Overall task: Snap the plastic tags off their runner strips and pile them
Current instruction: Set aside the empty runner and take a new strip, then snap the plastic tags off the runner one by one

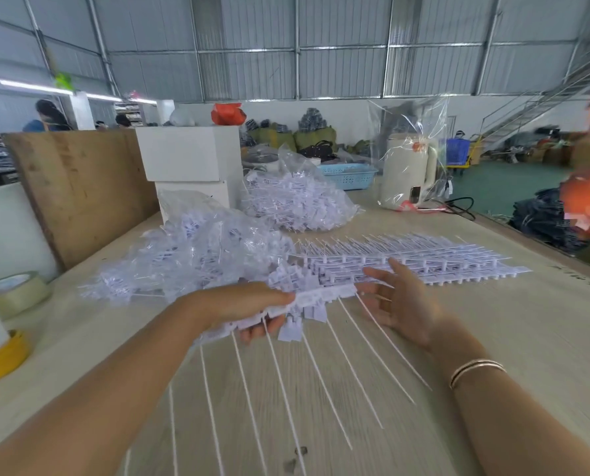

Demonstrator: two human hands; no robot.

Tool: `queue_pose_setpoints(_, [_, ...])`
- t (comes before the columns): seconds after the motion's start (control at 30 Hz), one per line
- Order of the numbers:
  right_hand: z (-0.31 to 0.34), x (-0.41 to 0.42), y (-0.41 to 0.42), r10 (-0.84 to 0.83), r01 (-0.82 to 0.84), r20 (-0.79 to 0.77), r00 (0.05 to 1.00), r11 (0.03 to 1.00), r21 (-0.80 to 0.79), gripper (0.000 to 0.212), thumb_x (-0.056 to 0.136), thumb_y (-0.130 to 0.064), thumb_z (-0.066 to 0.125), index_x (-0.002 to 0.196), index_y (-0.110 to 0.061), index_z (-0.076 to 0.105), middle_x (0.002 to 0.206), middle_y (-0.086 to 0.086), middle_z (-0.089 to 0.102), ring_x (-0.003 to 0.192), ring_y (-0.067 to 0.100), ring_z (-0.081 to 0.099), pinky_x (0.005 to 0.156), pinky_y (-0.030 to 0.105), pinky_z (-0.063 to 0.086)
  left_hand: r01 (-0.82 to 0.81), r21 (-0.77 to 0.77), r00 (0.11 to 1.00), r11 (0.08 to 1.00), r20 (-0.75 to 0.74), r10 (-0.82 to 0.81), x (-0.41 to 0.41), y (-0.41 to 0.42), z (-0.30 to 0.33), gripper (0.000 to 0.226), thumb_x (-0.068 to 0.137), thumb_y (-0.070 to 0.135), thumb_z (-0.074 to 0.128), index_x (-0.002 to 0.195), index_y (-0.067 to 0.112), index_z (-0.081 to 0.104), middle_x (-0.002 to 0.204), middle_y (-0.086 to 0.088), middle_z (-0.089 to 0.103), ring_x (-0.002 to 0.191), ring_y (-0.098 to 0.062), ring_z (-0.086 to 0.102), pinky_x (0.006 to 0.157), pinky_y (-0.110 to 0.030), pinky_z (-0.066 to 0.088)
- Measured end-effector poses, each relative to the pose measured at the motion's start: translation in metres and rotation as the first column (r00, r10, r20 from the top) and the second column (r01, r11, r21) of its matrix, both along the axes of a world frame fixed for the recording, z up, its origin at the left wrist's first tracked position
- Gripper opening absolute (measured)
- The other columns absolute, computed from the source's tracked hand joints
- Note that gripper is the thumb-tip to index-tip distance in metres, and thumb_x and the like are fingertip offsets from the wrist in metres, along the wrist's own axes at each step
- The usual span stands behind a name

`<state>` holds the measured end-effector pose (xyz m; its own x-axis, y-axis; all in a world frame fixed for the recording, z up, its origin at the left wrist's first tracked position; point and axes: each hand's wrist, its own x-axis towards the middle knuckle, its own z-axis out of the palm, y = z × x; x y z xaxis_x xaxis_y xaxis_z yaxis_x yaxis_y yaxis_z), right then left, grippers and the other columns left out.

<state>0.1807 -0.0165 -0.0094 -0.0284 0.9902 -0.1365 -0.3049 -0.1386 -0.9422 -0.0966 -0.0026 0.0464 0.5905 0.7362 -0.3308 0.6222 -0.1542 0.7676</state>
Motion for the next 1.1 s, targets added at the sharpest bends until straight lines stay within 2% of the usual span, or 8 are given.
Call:
queue_pose_setpoints(0.1, [0.001, -0.013, -0.004, 0.156, -0.162, 0.229, 0.961, 0.987, 0.007, 0.043, 0.087, -0.049, 0.054, 0.117, -0.019, 0.064, 0.103, 0.005, 0.071, 0.076, 0.019, 0.064, 0.065, 0.030, 0.054, -0.014, 0.135, 0.999, 0.991, -0.046, 0.021, 0.004, -0.003, -0.017, 0.051, 0.097, 0.032, 0.042, 0.050, 0.015, 0.052, 0.048, 0.003, 0.054, 0.042, -0.010, 0.050, 0.054, -0.021, 0.044])
queue_pose_setpoints(0.23, [-0.002, -0.028, -0.009, 0.160, -0.202, 0.403, 0.901, 0.977, 0.063, 0.020, 0.091, -0.012, 0.059, 0.104, -0.020, 0.071, 0.083, 0.000, 0.070, 0.054, 0.013, 0.056, 0.050, 0.023, 0.048, -0.032, 0.446, 0.971, 0.894, -0.197, 0.134, 0.004, -0.006, -0.019, 0.044, 0.093, 0.040, 0.045, 0.060, 0.015, 0.059, 0.059, 0.004, 0.058, 0.058, -0.013, 0.054, 0.061, -0.026, 0.041])
queue_pose_setpoints(0.33, [0.000, -0.034, -0.010, 0.131, -0.196, 0.396, 0.909, 0.972, 0.129, 0.024, 0.092, -0.008, 0.054, 0.102, -0.023, 0.071, 0.072, 0.000, 0.070, 0.048, 0.010, 0.051, 0.046, 0.019, 0.040, 0.101, 0.696, 0.906, 0.711, -0.360, 0.223, 0.013, -0.019, -0.029, 0.034, 0.094, 0.047, 0.036, 0.078, 0.020, 0.049, 0.079, 0.002, 0.053, 0.072, -0.018, 0.051, 0.061, -0.029, 0.033])
queue_pose_setpoints(0.43, [0.001, -0.046, -0.013, 0.127, -0.211, 0.399, 0.908, 0.962, 0.176, 0.024, 0.092, -0.008, 0.055, 0.104, -0.023, 0.069, 0.071, 0.004, 0.069, 0.049, 0.010, 0.050, 0.049, 0.019, 0.039, 0.114, 0.864, 0.935, 0.491, -0.261, 0.240, 0.024, -0.037, -0.045, 0.031, 0.090, 0.042, 0.044, 0.117, 0.026, 0.042, 0.111, 0.006, 0.050, 0.094, -0.018, 0.053, 0.070, -0.030, 0.037])
queue_pose_setpoints(0.67, [-0.002, -0.059, -0.017, 0.160, -0.264, 0.395, 0.905, 0.937, 0.228, 0.022, 0.091, -0.005, 0.055, 0.103, -0.018, 0.067, 0.065, -0.002, 0.065, 0.054, 0.005, 0.055, 0.052, 0.017, 0.044, 0.198, 0.844, 0.956, 0.499, -0.278, 0.091, 0.020, -0.032, -0.054, 0.054, 0.090, 0.030, 0.054, 0.138, 0.033, 0.030, 0.135, 0.012, 0.047, 0.113, -0.016, 0.052, 0.079, -0.029, 0.040])
queue_pose_setpoints(0.8, [-0.002, -0.058, -0.015, 0.233, -0.367, 0.500, 0.834, 0.911, 0.187, 0.024, 0.090, -0.011, 0.059, 0.109, -0.025, 0.066, 0.071, 0.005, 0.062, 0.064, 0.007, 0.057, 0.061, 0.017, 0.043, 0.215, 0.864, 0.946, 0.455, -0.301, 0.125, 0.020, -0.028, -0.056, 0.055, 0.086, 0.055, 0.053, 0.132, 0.028, 0.039, 0.128, 0.009, 0.052, 0.108, -0.017, 0.055, 0.079, -0.029, 0.041])
queue_pose_setpoints(0.97, [-0.001, -0.054, -0.014, 0.292, -0.462, 0.592, 0.751, 0.874, 0.154, 0.024, 0.090, -0.016, 0.061, 0.112, -0.027, 0.063, 0.065, -0.004, 0.061, 0.065, 0.005, 0.056, 0.064, 0.013, 0.044, 0.215, 0.911, 0.945, 0.351, -0.285, 0.162, 0.019, -0.025, -0.059, 0.040, 0.096, 0.051, 0.032, 0.126, 0.029, 0.049, 0.114, 0.009, 0.058, 0.095, -0.017, 0.060, 0.073, -0.031, 0.042])
queue_pose_setpoints(1.1, [-0.003, -0.056, -0.011, 0.287, -0.464, 0.619, 0.731, 0.874, 0.144, 0.025, 0.090, -0.015, 0.061, 0.113, -0.024, 0.062, 0.065, -0.007, 0.063, 0.066, 0.004, 0.059, 0.065, 0.013, 0.045, 0.210, 0.907, 0.952, 0.366, -0.274, 0.133, 0.016, -0.024, -0.062, 0.039, 0.098, 0.049, 0.032, 0.124, 0.031, 0.054, 0.108, 0.007, 0.064, 0.093, -0.018, 0.063, 0.075, -0.032, 0.047])
